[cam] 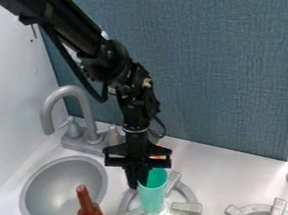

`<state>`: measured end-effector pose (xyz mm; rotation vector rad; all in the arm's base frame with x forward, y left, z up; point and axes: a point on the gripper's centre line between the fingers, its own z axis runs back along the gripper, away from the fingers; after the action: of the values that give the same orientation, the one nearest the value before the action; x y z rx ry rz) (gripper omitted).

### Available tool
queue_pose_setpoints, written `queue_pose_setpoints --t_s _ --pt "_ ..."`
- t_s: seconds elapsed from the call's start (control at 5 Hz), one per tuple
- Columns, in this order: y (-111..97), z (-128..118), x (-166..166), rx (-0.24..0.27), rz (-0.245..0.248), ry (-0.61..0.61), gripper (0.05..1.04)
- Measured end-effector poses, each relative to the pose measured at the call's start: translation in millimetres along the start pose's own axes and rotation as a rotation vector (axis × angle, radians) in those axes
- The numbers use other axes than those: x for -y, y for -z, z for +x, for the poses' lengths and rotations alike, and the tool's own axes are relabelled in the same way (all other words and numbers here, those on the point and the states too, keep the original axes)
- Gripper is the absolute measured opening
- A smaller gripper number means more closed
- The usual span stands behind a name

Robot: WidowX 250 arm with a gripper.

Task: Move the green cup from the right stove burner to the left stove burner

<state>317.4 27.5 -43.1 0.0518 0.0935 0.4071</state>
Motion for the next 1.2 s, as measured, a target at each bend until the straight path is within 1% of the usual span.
queue_pose_setpoints --t_s 0.2,0.4,0.6,0.8,1.0,1.2 --pt "0.2 3.8 2.2 0.004 -0.076 -0.006 0.091" --pt "1.0 2.3 5.2 0.002 -0.104 -0.024 0.091" --pt "1.0 1.4 5.4 -0.008 -0.103 -0.047 0.091" --pt "7.6 -3.6 3.1 -0.054 -0.057 -0.072 0.091" --pt "4.5 -4.8 4.9 -0.060 -0.024 -0.069 0.091" --pt "4.8 -4.9 5.2 -0.059 -0.027 -0.060 0.124"
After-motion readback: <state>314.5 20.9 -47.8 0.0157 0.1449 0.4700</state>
